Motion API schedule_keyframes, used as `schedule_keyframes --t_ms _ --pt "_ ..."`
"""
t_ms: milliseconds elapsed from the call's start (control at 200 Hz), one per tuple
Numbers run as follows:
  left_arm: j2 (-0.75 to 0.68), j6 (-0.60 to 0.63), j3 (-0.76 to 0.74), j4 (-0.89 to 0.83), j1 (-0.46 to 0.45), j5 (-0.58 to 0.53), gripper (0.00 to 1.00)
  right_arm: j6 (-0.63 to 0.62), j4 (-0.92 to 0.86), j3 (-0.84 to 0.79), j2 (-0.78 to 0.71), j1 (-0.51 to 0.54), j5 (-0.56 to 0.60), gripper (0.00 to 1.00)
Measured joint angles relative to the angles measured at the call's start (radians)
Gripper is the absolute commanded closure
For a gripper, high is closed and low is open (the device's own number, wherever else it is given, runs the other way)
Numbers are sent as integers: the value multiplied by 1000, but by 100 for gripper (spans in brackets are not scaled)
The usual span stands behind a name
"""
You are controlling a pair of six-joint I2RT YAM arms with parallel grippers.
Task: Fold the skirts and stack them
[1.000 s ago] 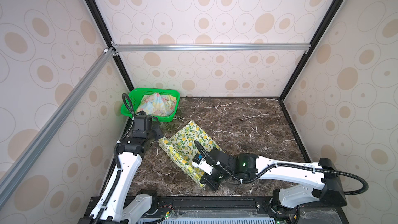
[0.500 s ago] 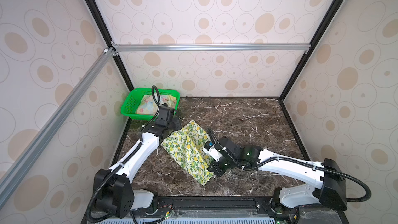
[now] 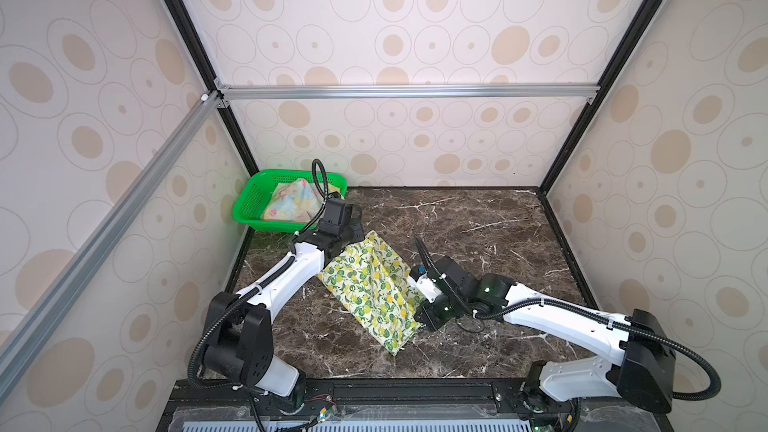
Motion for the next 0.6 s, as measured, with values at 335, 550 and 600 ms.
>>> schedule_keyframes --t_ms 335,550,600 --pt "148 -1 87 52 -10 26 100 -1 -12 -41 -22 -46 0 100" --pt "199 0 126 58 -19 34 100 -2 -25 -56 -38 -55 23 100" --pt "207 1 137 60 -21 35 100 -2 -25 -56 -38 -55 27 100"
